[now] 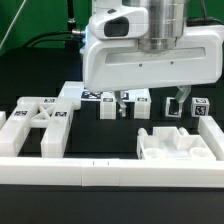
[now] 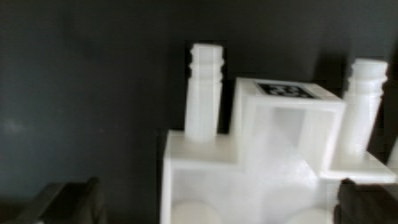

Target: Assemble chair

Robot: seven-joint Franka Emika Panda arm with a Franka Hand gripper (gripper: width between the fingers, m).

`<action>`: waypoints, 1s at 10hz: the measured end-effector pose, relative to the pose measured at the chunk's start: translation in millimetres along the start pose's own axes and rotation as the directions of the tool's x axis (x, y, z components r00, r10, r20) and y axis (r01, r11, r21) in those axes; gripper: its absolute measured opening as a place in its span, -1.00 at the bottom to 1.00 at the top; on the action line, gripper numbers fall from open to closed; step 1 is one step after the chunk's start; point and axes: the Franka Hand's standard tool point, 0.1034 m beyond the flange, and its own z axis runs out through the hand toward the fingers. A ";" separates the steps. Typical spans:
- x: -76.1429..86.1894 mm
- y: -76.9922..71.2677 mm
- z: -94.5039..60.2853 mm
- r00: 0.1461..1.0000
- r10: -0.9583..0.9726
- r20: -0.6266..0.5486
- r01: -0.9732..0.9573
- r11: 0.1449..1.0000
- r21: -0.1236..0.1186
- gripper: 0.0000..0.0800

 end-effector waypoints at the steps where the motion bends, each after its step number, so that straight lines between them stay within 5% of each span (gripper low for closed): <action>1: -20.2 -0.5 1.2 0.999 0.039 0.021 -0.039 0.999 -0.003 0.62; 3: -55.6 -2.6 6.2 0.999 0.032 0.032 -0.032 0.999 -0.007 0.62; 7: -61.1 -5.5 10.5 0.998 0.032 0.063 -0.032 0.999 -0.004 0.62; 9: -66.5 -9.5 10.1 0.984 0.032 0.177 -0.035 0.999 0.013 0.62; 10: -77.7 -14.9 13.4 0.961 0.112 0.254 -0.115 0.993 -0.005 0.62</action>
Offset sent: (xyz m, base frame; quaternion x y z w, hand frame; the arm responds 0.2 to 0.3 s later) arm -0.0287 0.0024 -0.0155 -0.0309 0.0251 -0.0001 0.9992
